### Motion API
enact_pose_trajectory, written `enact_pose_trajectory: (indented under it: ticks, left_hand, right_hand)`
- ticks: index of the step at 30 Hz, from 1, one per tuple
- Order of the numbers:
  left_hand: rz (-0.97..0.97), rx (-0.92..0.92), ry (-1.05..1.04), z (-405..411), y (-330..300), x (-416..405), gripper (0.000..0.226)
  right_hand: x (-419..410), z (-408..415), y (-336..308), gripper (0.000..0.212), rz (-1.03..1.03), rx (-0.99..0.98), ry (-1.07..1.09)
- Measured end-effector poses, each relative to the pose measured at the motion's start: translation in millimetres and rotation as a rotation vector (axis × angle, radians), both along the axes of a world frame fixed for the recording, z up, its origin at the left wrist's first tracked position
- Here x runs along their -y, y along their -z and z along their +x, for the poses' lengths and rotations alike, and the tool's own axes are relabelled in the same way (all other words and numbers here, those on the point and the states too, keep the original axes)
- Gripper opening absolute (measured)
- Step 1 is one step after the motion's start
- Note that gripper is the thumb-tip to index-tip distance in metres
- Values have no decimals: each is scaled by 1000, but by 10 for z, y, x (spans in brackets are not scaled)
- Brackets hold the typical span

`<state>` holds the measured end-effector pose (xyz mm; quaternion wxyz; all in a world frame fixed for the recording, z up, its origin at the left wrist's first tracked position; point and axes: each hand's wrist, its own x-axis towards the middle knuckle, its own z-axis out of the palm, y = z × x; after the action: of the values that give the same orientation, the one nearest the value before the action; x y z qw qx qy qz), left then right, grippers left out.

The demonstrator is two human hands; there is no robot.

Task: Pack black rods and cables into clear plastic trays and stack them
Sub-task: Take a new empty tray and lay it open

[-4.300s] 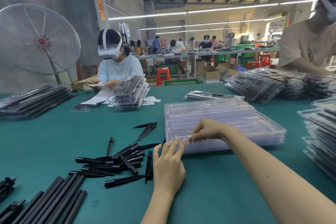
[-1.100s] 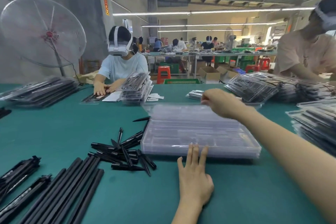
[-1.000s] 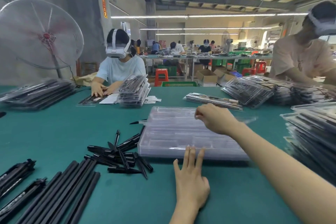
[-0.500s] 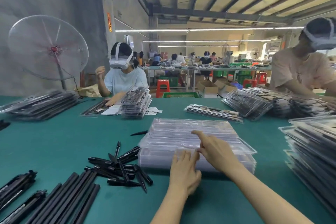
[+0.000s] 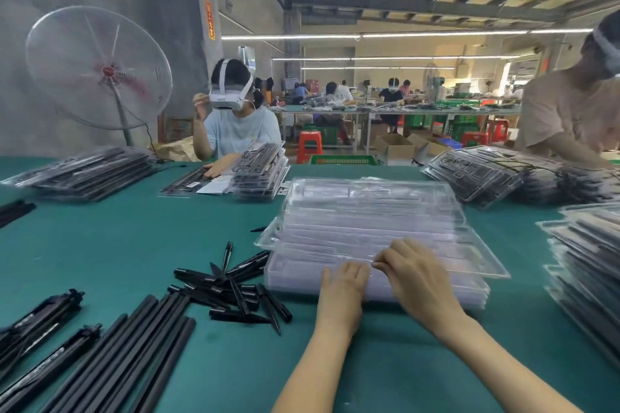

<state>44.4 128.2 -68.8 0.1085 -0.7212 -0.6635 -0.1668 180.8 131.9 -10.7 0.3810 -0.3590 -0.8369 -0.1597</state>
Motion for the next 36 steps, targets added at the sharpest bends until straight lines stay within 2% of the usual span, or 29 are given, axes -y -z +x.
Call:
enact_pose_trajectory:
  ticks: [2, 5, 9, 13, 15, 18, 21, 30, 34, 36]
  left_hand:
    - [-4, -48, -31, 17, -12, 1, 47]
    - [-145, -72, -1, 28, -23, -93, 43]
    - [-157, 2, 13, 4, -124, -167, 33]
    - [-180, -23, -1, -25, -71, -150, 60]
    - [-196, -22, 6, -24, -37, -135, 67]
    - [-161, -15, 29, -51, 5, -97, 69]
    - [-143, 13, 41, -82, 36, -76, 68]
    - [-97, 24, 13, -54, 59, -60, 74]
    - [-53, 7, 29, -64, 84, -29, 69]
    - [-31, -11, 32, -69, 81, -23, 69]
  right_hand:
    - [104, 11, 73, 23, 3, 30, -31]
    - [211, 67, 176, 24, -54, 20, -20]
    - [221, 55, 85, 22, -88, -25, 2]
    - [156, 78, -93, 10, -193, -247, -3]
    - [76, 188, -124, 9, -278, -346, -20]
    - [-32, 360, -145, 9, -367, -482, -42]
    - [-126, 391, -208, 8, -410, -537, -33]
    - [-580, 617, -857, 5, -563, -907, -35]
    - [-781, 588, -1049, 23, -583, -938, 44]
    - [-914, 528, -1228, 25, -588, -952, 77]
